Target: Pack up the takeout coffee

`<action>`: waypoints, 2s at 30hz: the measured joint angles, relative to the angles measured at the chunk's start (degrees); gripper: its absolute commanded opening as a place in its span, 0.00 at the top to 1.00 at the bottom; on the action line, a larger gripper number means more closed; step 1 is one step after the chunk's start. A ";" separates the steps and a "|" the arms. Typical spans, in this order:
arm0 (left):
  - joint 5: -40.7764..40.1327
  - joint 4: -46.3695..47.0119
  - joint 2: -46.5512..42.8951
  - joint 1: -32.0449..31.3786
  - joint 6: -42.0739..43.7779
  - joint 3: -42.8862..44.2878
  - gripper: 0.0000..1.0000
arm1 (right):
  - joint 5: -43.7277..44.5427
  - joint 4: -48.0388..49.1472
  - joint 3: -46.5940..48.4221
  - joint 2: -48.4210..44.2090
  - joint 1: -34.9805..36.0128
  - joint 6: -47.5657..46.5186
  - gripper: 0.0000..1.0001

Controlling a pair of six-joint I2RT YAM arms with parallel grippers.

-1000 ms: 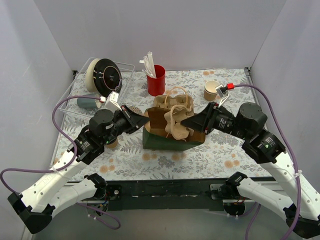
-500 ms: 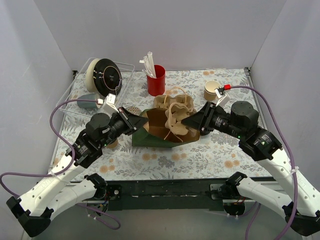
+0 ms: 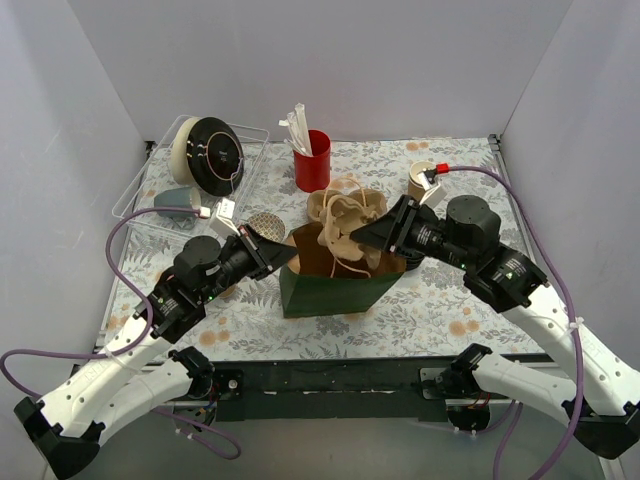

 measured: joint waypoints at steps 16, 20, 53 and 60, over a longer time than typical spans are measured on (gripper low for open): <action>0.35 -1.16 1.60 0.00 -1.66 2.71 1.00 | 6.69 -15.28 6.58 4.04 8.72 -5.03 0.96; 0.39 -2.10 1.29 0.00 -1.31 2.71 1.00 | 8.50 -15.65 6.40 4.02 9.22 -3.63 0.96; 3.87 -9.97 0.09 -0.02 0.79 4.72 1.00 | 35.10 -28.63 16.61 14.82 20.26 1.66 0.99; 4.46 -10.95 1.84 -0.04 0.68 6.14 1.00 | 34.01 -30.62 20.28 19.17 21.49 -1.05 0.98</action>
